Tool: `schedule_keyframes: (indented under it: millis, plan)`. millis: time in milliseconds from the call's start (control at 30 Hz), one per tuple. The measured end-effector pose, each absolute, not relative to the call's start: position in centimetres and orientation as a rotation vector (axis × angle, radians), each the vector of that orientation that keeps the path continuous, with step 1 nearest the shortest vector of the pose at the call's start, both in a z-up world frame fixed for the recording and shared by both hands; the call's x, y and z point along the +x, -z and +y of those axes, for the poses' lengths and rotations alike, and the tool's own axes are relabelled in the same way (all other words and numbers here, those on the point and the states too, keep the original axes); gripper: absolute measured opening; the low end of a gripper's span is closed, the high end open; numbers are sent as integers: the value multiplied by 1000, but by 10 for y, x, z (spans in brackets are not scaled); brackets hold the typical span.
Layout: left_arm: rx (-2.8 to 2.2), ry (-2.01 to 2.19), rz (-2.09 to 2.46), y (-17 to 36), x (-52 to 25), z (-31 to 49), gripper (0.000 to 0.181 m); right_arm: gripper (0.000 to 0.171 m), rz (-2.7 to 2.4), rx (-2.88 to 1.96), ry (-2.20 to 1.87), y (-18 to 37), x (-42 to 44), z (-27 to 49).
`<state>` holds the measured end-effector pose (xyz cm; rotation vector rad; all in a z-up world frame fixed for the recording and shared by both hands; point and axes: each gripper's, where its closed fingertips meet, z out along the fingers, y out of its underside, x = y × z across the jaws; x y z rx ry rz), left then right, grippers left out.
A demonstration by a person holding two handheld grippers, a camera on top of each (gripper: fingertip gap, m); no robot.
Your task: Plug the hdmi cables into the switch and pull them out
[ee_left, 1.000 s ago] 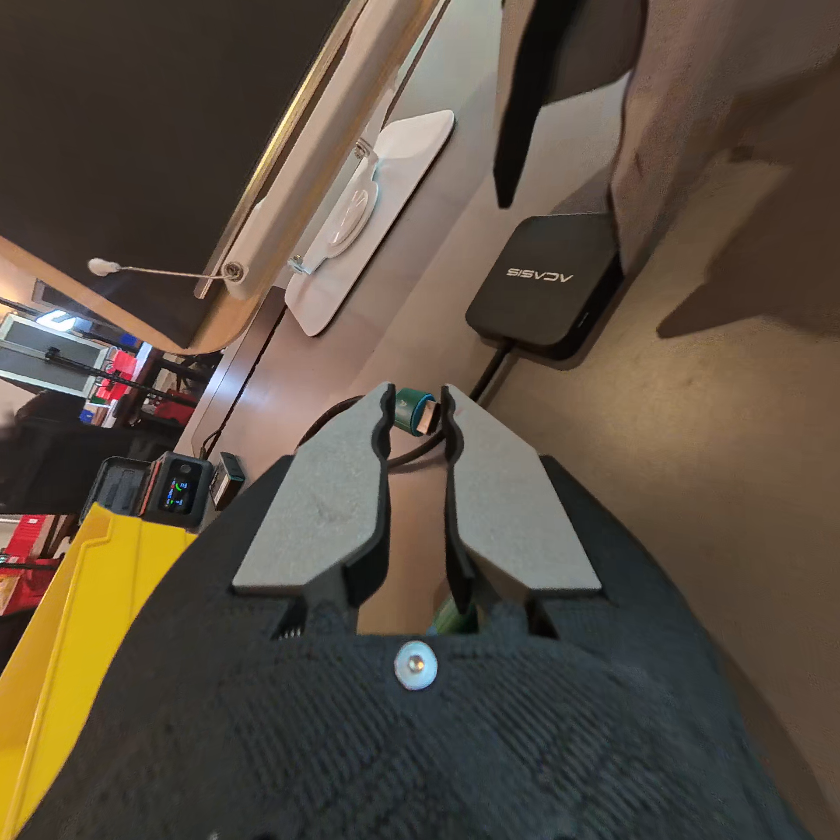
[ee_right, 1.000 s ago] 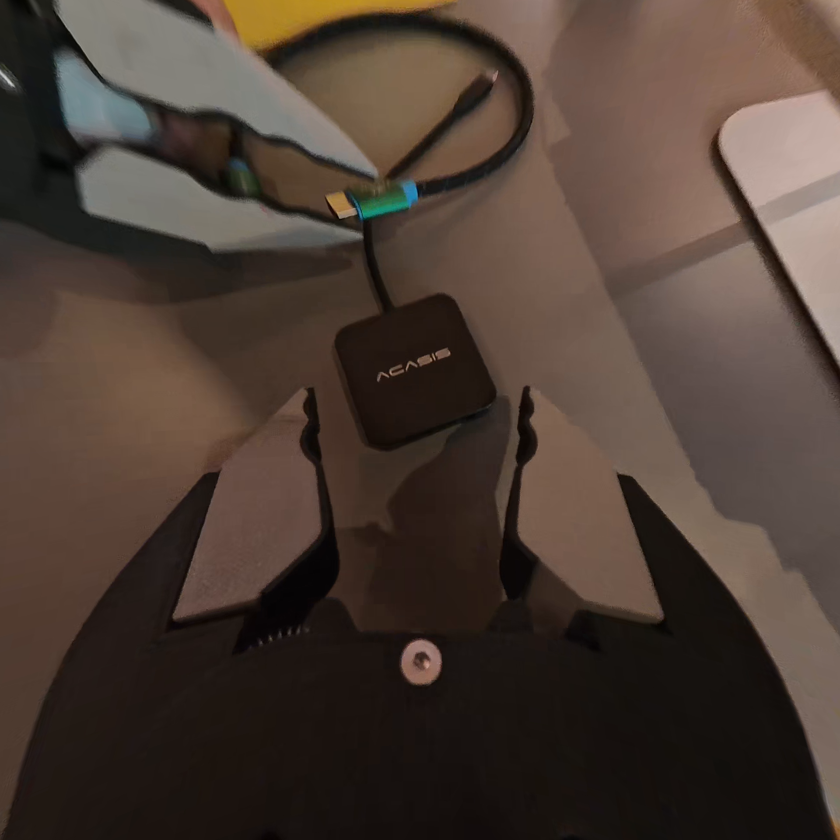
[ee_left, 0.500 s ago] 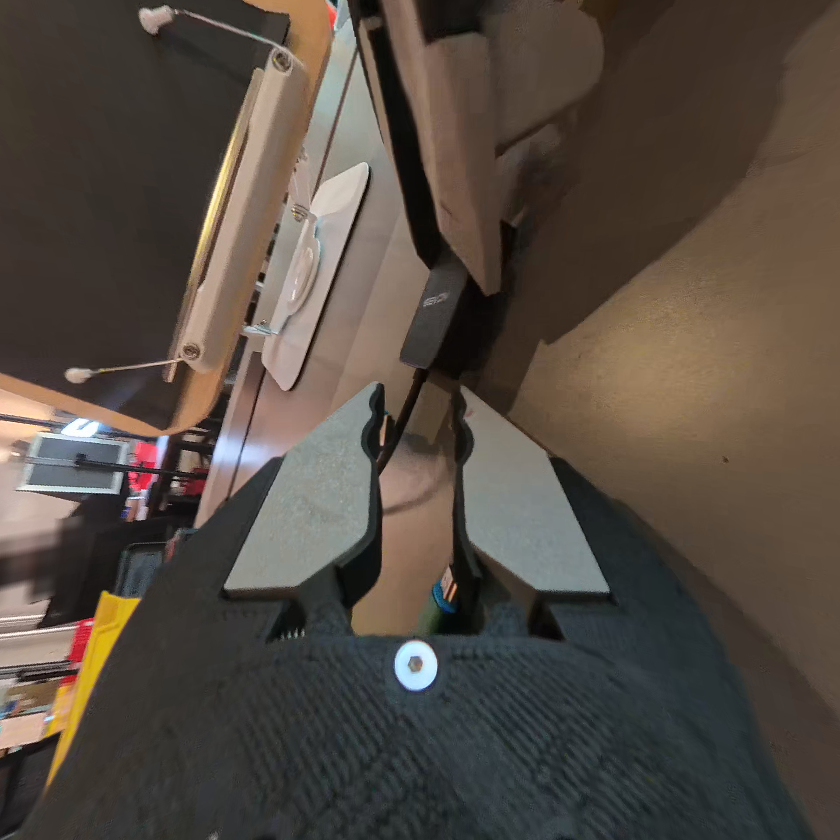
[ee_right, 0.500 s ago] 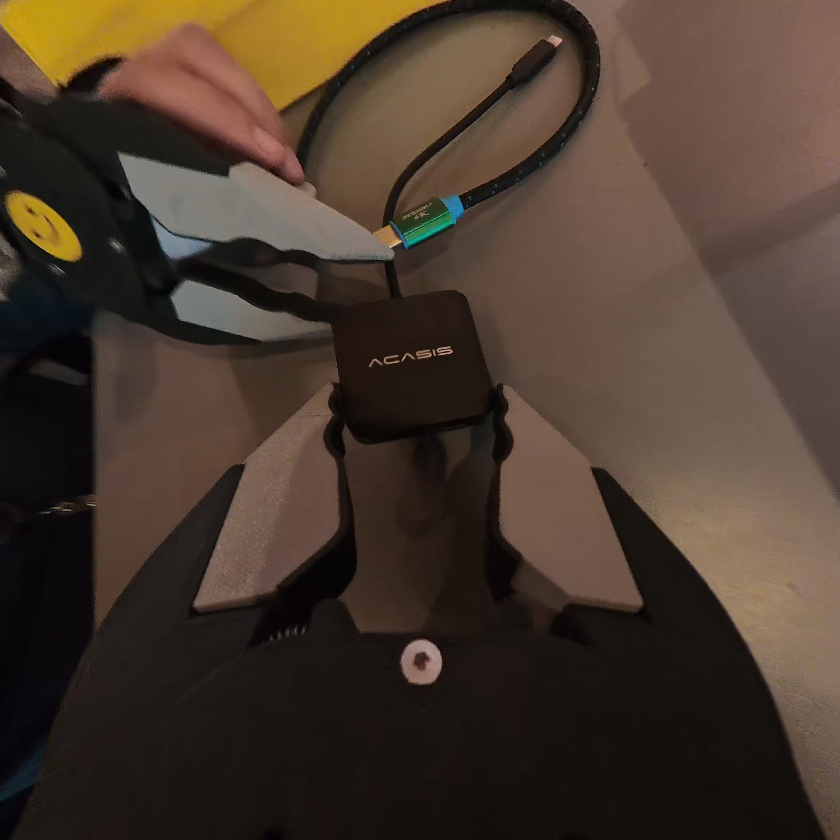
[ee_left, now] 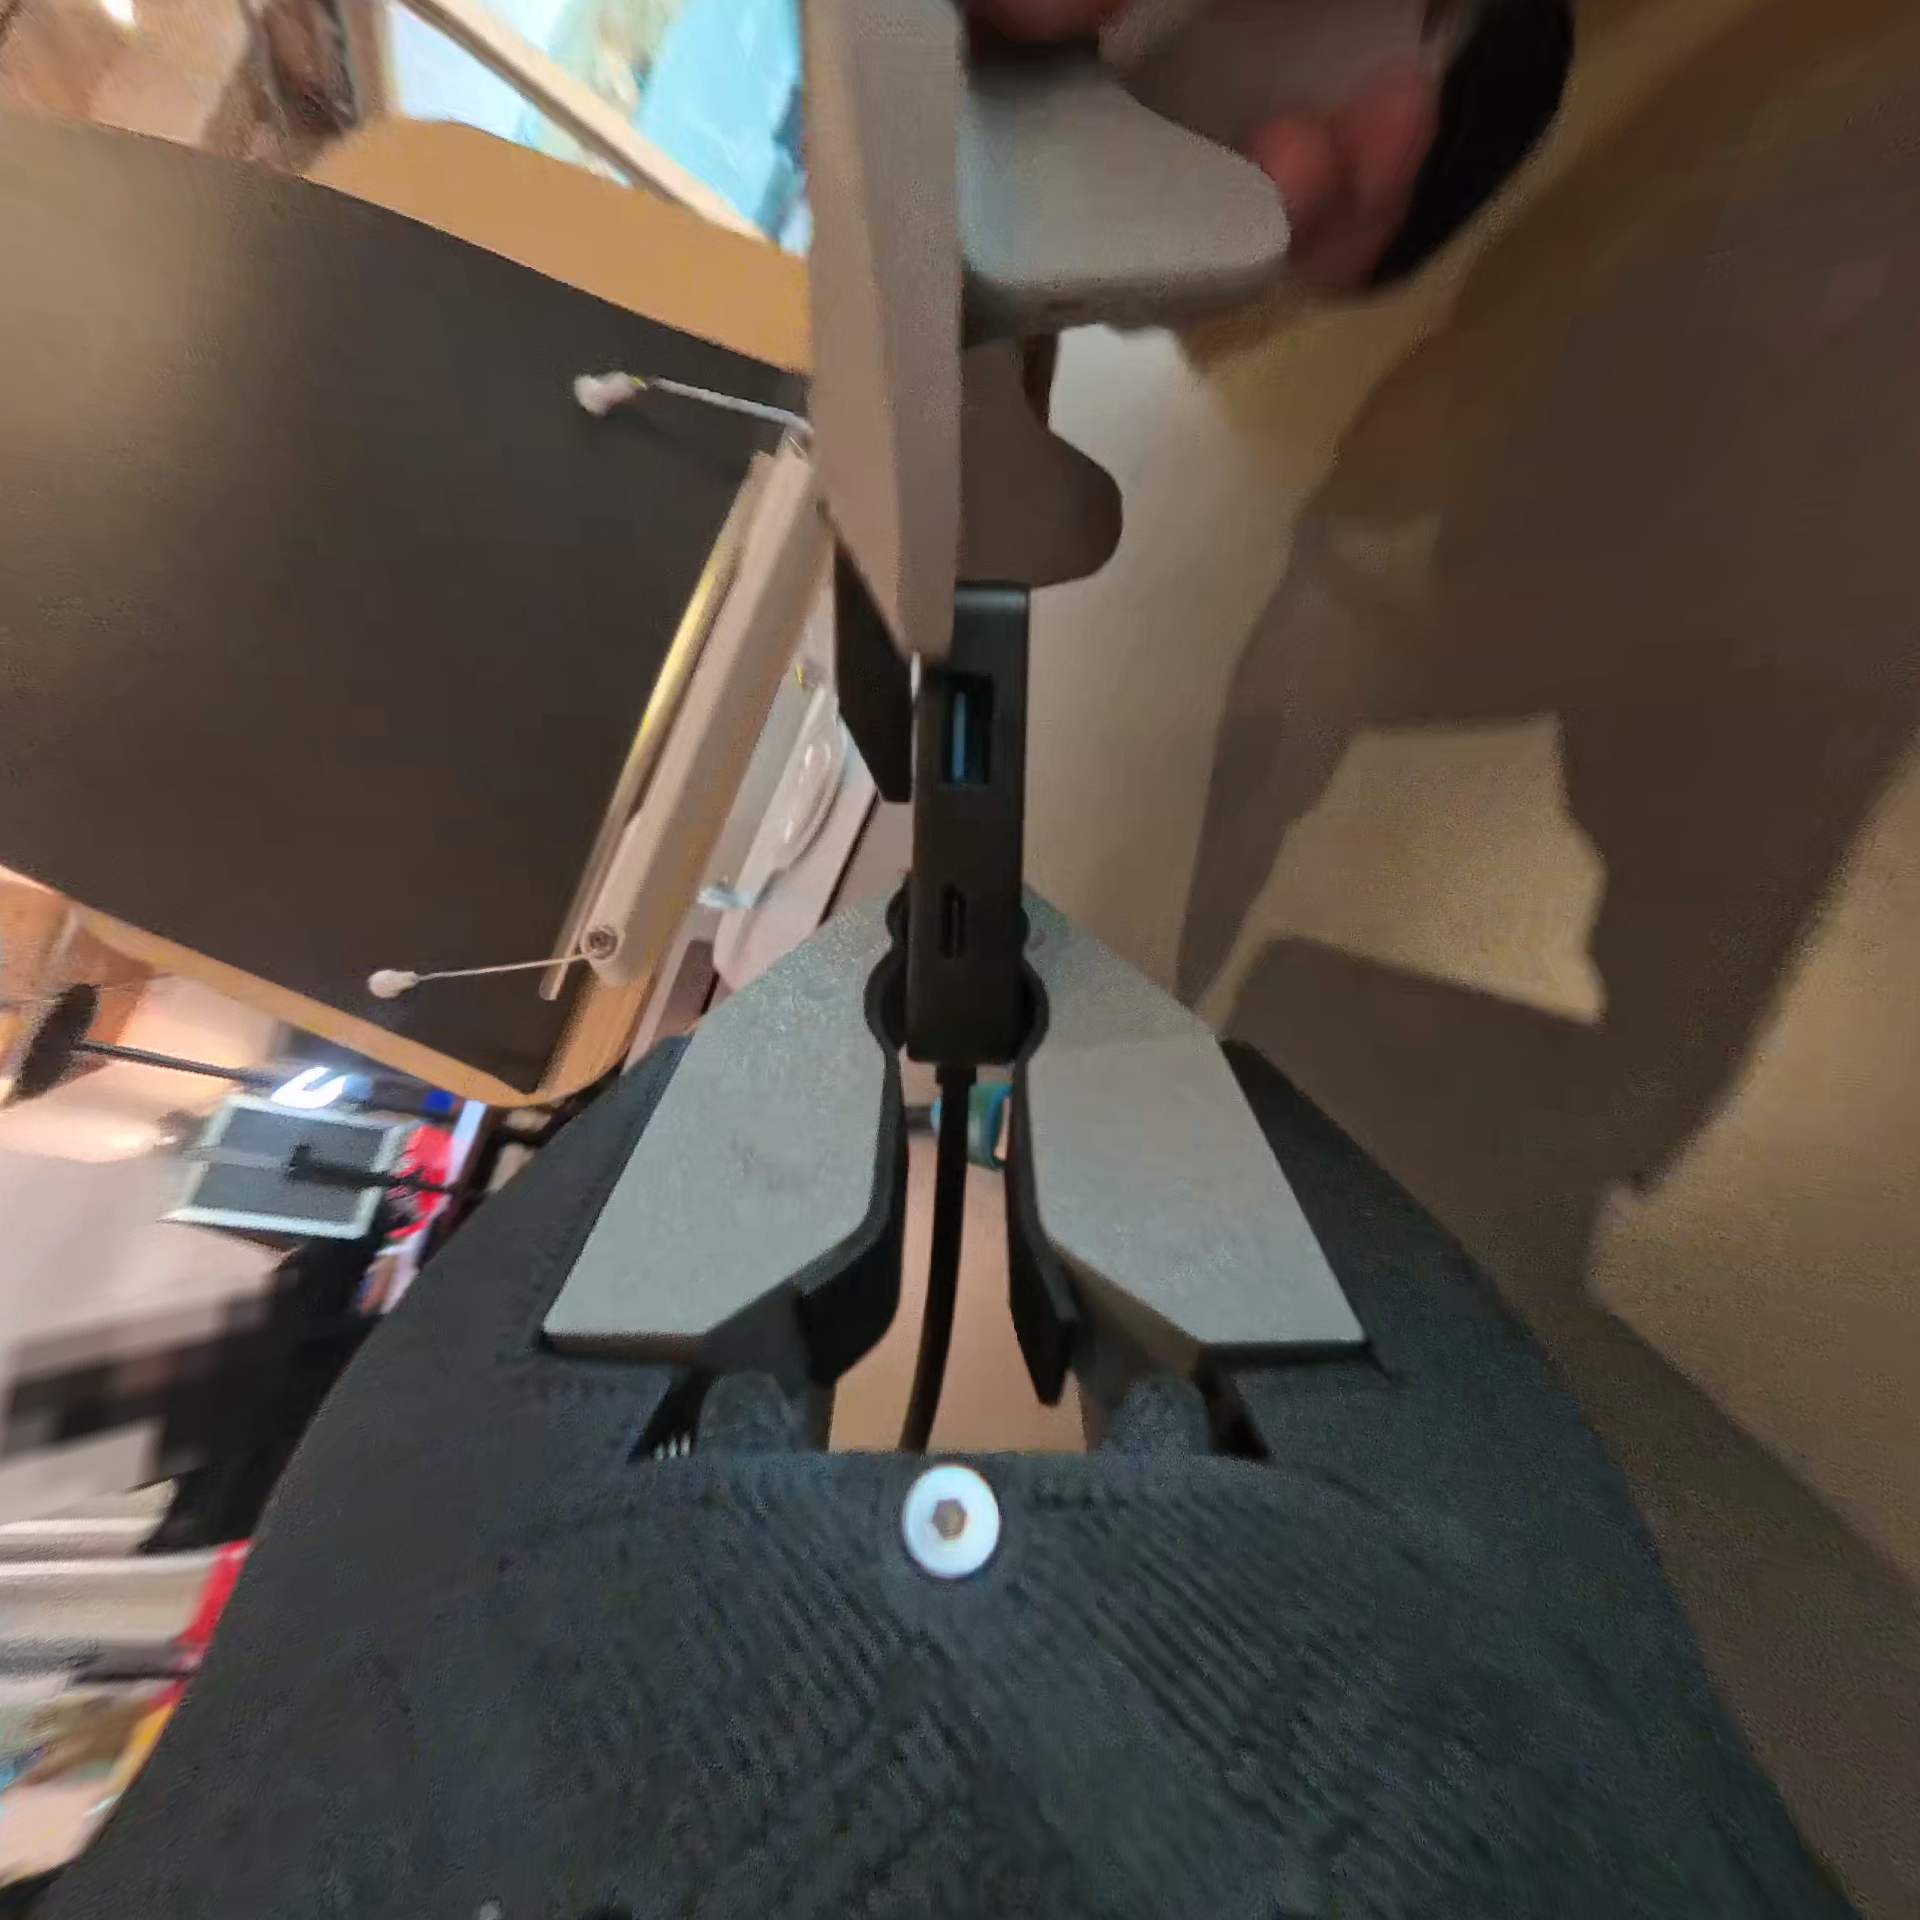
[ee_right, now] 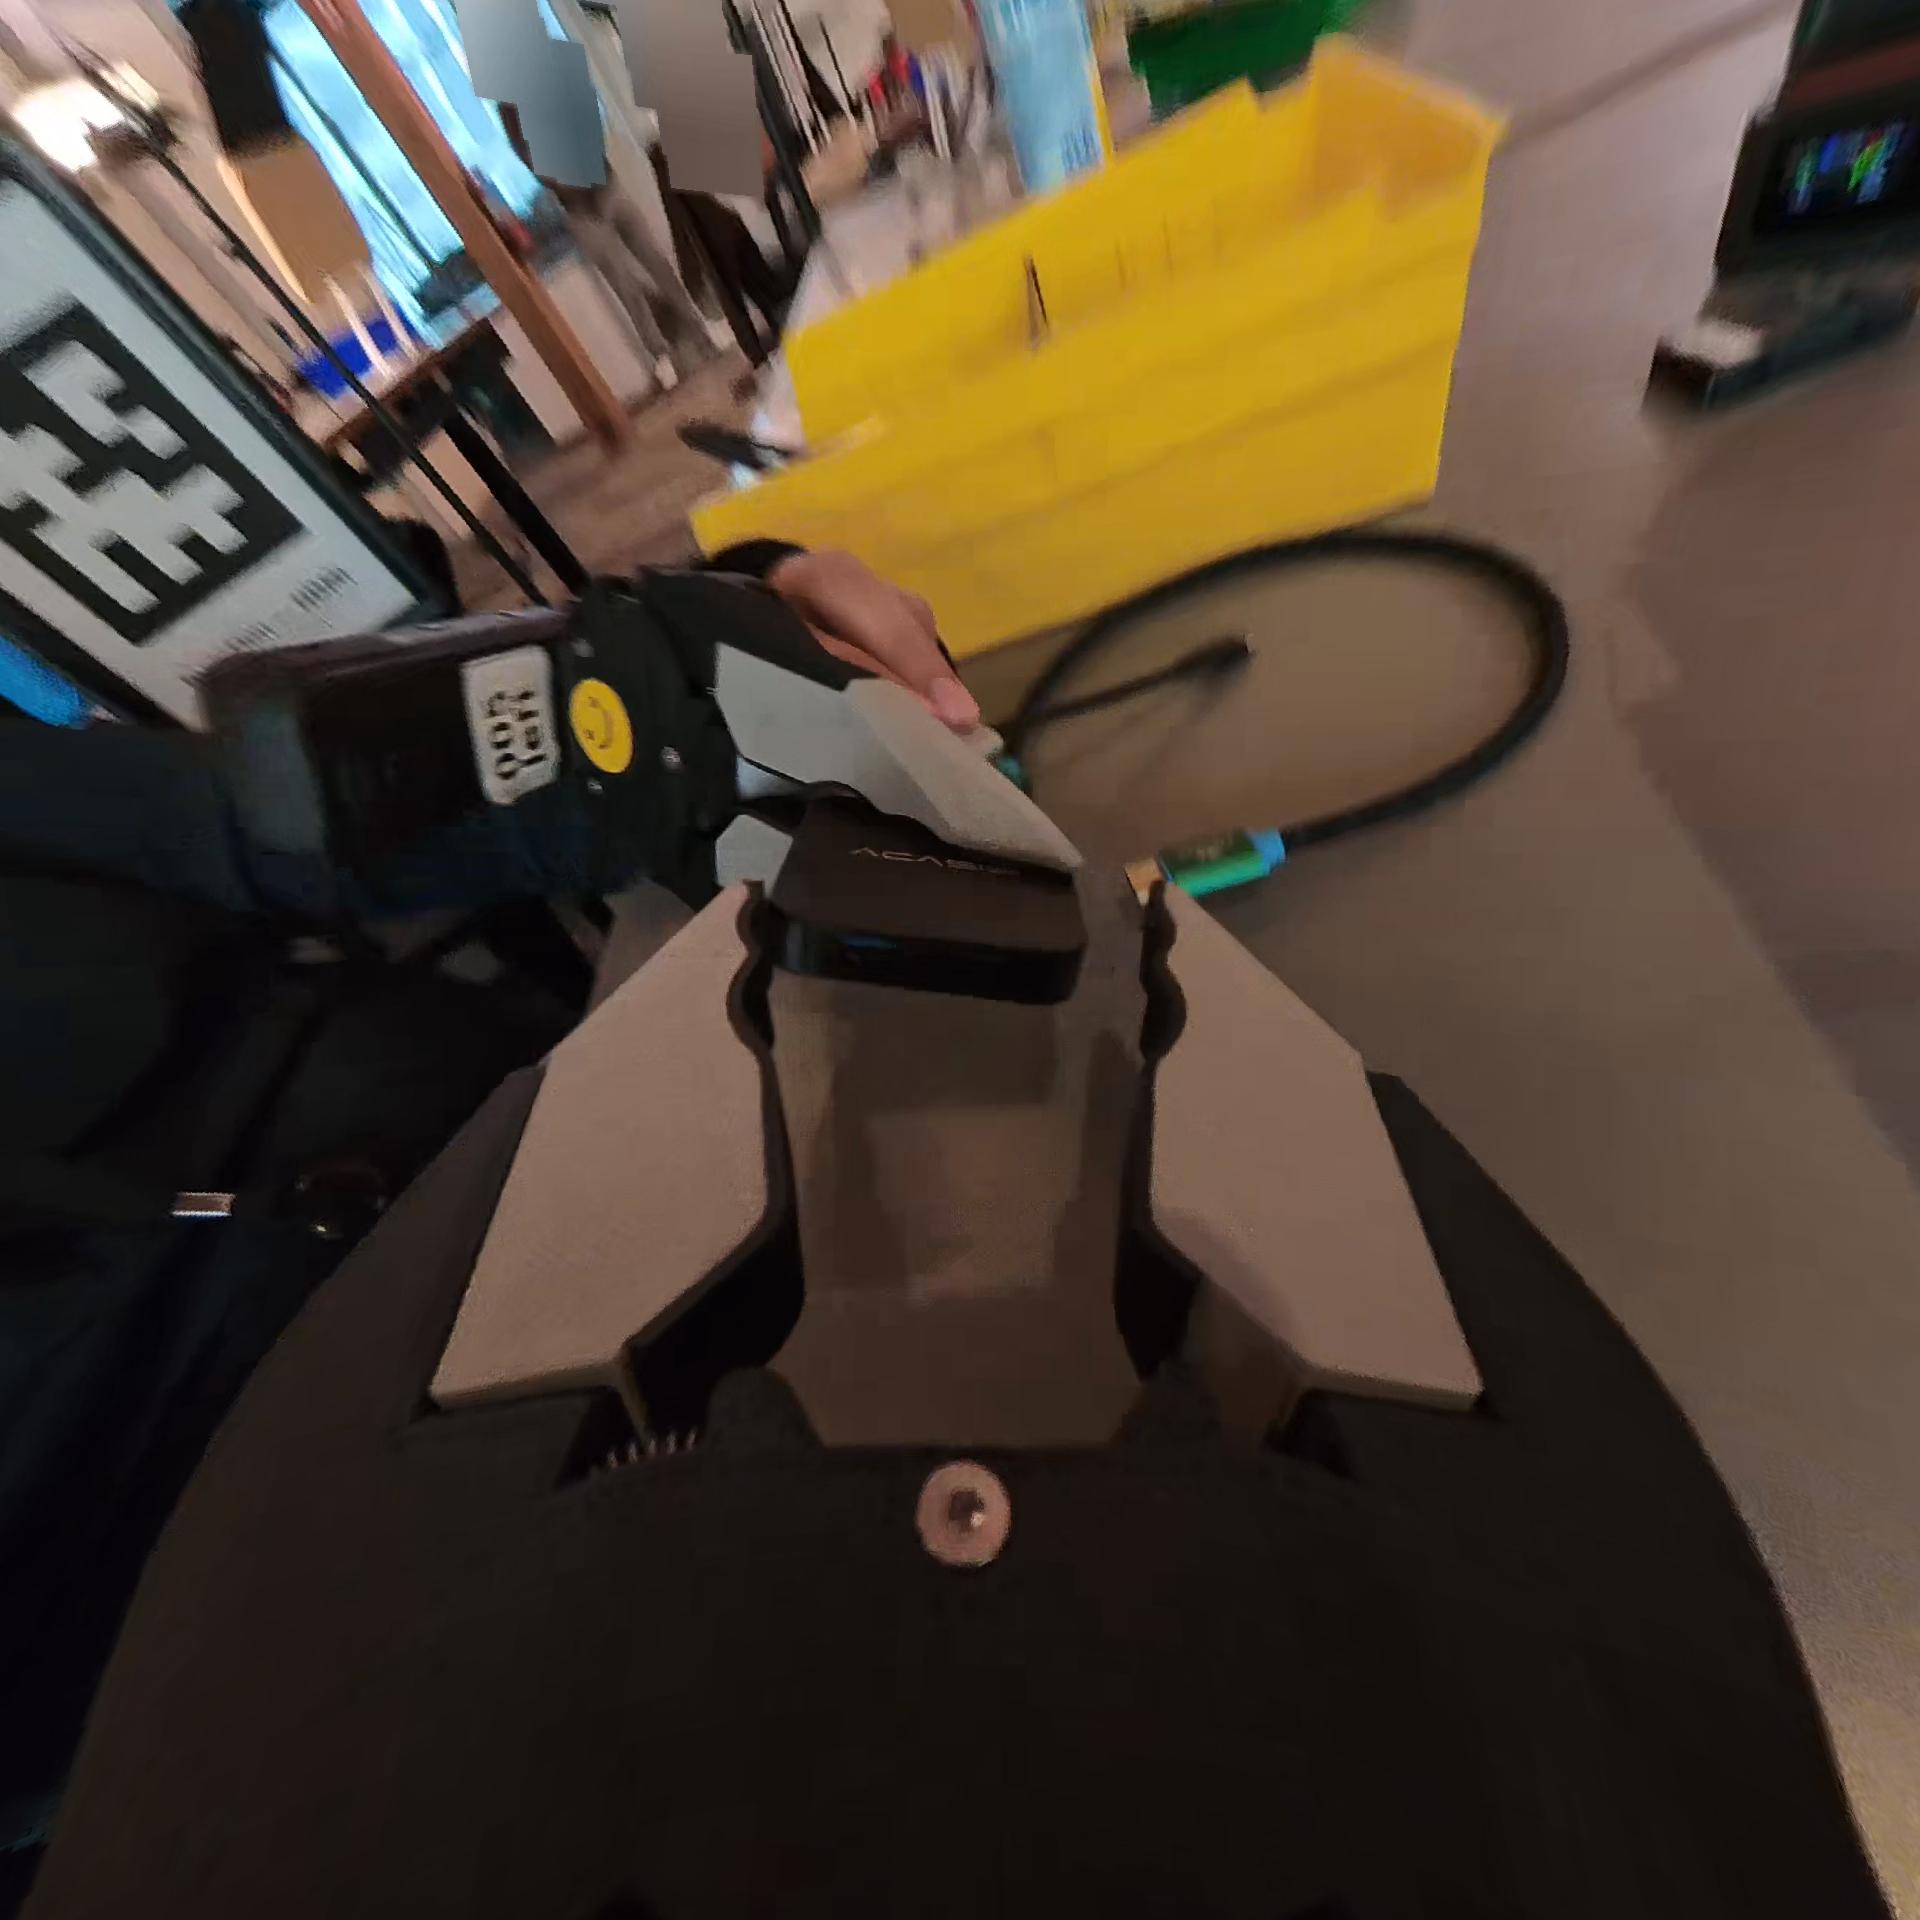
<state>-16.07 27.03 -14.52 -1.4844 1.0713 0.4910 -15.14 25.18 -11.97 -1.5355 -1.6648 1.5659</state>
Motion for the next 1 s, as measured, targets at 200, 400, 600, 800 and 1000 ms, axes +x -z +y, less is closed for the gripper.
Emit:
schedule_keyframes:
  millis: [200, 400, 600, 800, 1000]
  plan:
    - [-1382, -209, 902, 106, -165, 256, 12, 64, -1522, -1338, -1659, 79, -137, 260]
    - [-1338, -96, 941, 103, -154, 246, 12, 57, -1633, -1293, -1596, 88, -145, 241]
    - [-1342, -152, 969, 113, -154, 249, 11, 35, -1719, -1269, -1481, 101, -154, 227]
    - [-1330, -181, 937, 108, -156, 251, 12, 26, -1695, -1195, -1258, 95, -157, 230]
    - [-1288, -28, 950, 102, -150, 238, 11, 19, -1710, -1069, -1185, 88, -153, 219]
